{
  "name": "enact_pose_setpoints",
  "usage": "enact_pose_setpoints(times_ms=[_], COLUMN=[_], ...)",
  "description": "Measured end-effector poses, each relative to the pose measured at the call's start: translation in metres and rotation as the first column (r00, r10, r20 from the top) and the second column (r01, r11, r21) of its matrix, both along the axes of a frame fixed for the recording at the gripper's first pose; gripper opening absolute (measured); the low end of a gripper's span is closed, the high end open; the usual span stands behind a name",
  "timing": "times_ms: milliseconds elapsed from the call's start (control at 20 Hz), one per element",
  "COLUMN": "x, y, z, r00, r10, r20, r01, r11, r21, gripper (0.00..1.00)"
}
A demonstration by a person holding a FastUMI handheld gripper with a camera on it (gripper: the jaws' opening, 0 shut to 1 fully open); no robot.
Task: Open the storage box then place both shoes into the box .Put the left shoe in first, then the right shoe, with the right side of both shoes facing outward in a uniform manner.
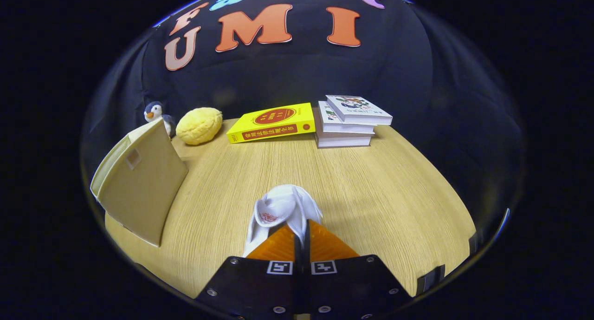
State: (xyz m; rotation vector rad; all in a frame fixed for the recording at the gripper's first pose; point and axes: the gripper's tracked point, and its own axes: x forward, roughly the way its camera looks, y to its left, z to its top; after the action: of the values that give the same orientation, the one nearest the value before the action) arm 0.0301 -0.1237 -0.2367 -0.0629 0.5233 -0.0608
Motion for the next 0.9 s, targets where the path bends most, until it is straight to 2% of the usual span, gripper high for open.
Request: enact_pose_setpoints(times_ms=[250, 500, 900], x=[-0.003, -0.002, 0.005], y=[0.038, 0.102, 0.212], z=[0.053, 0.112, 0.157], r00=[0.998, 0.991, 0.978], r10=[0.033, 0.082, 0.109], r20=[0.045, 0.107, 0.175], r01=[-0.035, -0.092, -0.136], r11=[0.999, 0.991, 0.979], r21=[0.041, 0.092, 0.150], gripper=[0.00, 0.00, 0.00])
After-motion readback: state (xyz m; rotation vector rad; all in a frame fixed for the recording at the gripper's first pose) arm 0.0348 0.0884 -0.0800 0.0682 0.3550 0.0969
